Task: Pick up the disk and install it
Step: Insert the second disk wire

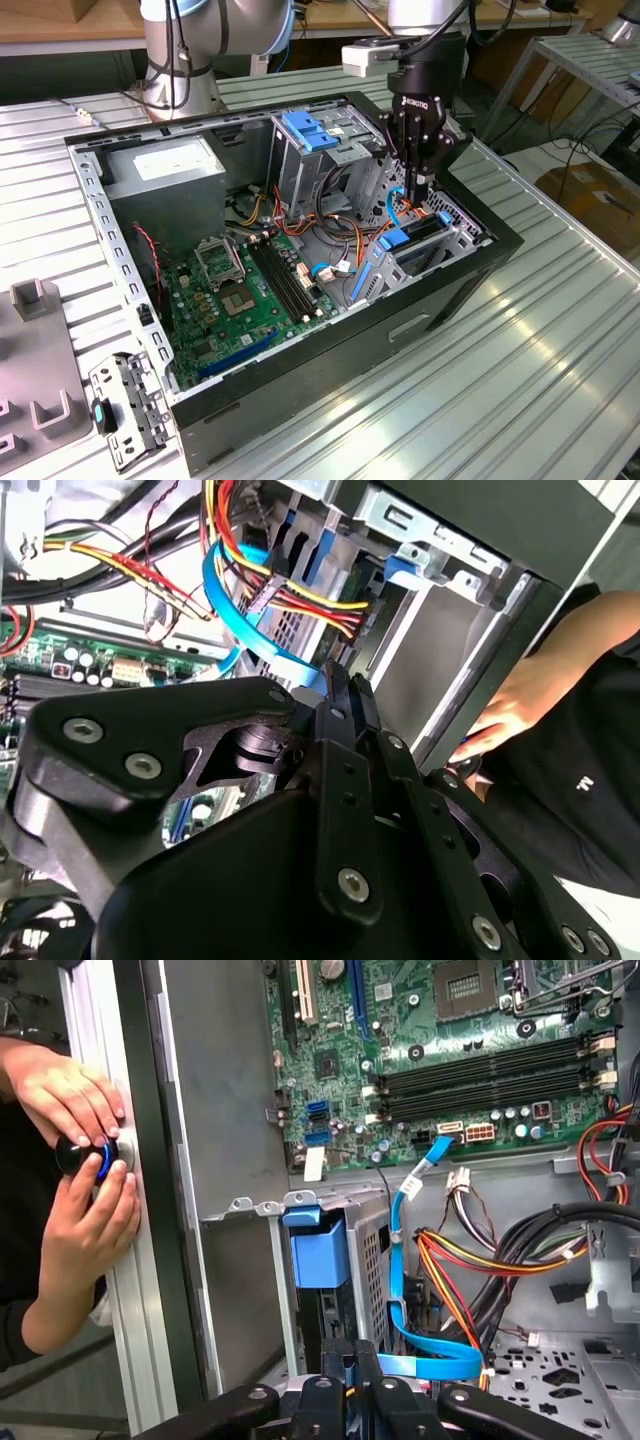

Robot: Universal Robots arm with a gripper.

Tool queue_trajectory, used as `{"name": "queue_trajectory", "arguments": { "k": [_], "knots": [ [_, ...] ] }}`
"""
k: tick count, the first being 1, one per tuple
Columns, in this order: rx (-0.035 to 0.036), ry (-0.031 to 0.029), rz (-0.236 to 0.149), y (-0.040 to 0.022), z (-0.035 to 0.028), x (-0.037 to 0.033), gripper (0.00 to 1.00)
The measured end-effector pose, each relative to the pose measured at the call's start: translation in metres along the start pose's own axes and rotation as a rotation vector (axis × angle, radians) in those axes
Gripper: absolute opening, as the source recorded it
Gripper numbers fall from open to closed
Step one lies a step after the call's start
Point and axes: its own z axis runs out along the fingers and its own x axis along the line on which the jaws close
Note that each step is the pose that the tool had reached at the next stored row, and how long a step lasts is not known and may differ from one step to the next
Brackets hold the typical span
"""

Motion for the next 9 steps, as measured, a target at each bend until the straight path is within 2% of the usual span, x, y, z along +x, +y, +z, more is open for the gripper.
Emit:
{"name": "queue_trajectory", "arguments": {
  "k": [2, 3, 4, 6, 7, 9],
  "knots": [
    [0.0074, -0.002, 0.0, 0.0003, 0.0003, 0.0001, 0.16],
    [0.0106, -0.0074, 0.0, 0.0004, 0.0004, 0.0002, 0.16],
    [0.012, -0.0161, 0.0, 0.0004, 0.0006, 0.0005, 0.16],
    [0.0129, -0.0597, -0.001, 0.0004, 0.0014, 0.0022, 0.16],
    [0.0127, -0.071, -0.001, 0.0003, 0.0018, 0.0033, 0.16],
    [0.014, -0.088, 0.0, -0.0002, 0.0043, 0.0077, 0.16]
  ]
}}
